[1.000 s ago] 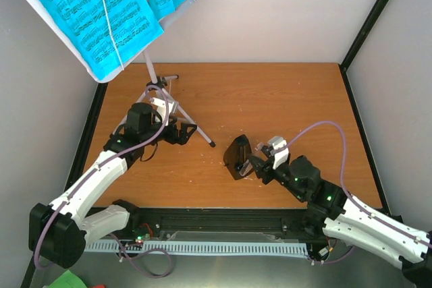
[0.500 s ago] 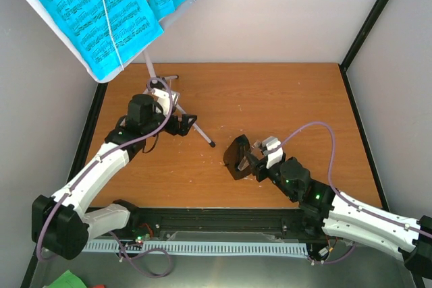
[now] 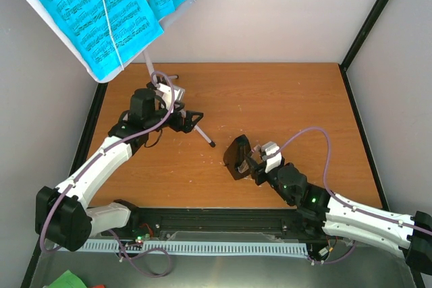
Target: Pack up the instrument practice props
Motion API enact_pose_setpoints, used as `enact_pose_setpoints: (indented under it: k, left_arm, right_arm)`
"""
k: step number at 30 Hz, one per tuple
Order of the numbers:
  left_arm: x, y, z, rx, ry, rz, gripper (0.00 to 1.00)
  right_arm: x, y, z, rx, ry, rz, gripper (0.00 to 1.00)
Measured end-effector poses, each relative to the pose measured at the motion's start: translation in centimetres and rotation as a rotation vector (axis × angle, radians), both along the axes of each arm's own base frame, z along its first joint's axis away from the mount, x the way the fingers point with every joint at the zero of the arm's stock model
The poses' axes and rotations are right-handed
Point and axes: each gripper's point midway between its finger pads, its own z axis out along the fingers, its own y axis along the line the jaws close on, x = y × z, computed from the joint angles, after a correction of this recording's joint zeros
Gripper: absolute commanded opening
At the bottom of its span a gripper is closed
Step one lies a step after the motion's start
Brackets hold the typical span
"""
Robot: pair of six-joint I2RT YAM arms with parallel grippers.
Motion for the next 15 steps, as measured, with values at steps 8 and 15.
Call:
enact_pose_setpoints:
  k: [8, 15]
  left_arm:
    - [-0.80, -0.78, 0.23, -0.037, 0.022, -0.053, 0.99]
    - [-0.97, -0.92, 0.29, -0.046, 0.028, -0.062, 1.00]
  right_arm:
    - [0.32, -0.49, -0.02, 0.031, -0.031, -0.040, 0.49]
    - [0.44, -0.52, -0.12, 0.015, -0.039, -0.051, 0.49]
